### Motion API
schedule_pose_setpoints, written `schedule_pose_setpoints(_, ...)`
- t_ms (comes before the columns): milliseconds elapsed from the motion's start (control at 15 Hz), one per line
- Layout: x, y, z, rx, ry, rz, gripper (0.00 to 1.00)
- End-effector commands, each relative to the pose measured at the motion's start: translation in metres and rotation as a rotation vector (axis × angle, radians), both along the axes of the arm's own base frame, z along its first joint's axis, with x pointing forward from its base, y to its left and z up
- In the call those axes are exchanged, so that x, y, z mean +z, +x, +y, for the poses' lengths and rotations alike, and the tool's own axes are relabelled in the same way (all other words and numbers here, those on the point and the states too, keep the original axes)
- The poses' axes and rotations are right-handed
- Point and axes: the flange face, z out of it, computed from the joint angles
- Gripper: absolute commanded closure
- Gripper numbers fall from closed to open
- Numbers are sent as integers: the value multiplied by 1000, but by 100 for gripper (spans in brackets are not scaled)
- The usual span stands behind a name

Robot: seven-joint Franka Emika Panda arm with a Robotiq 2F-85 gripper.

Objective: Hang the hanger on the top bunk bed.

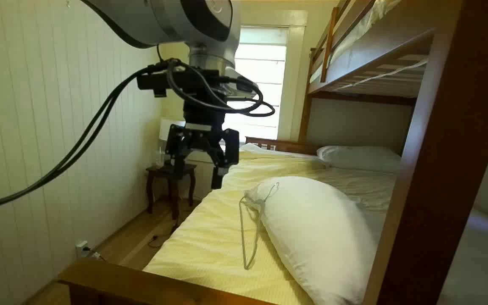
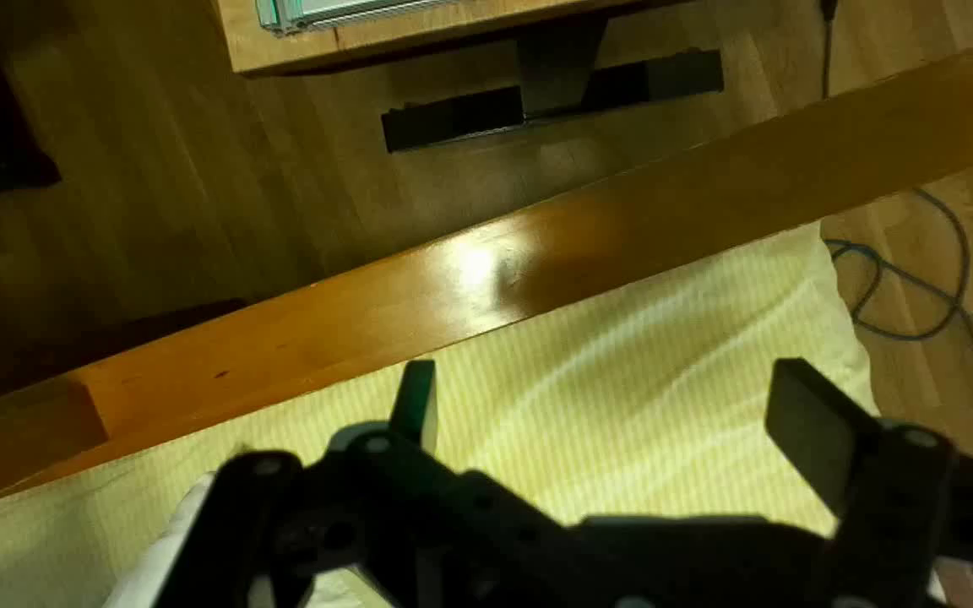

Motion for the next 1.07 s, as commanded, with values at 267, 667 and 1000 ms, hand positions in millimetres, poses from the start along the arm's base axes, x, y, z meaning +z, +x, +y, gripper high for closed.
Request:
schedule_pose_setpoints(267,1,0,0,0,0,1,0)
schedule_pose_setpoints(667,-2,4,-1,24,29,-1,0)
schedule_pose_setpoints(1000,-13,44,-14,118,154,-146,0)
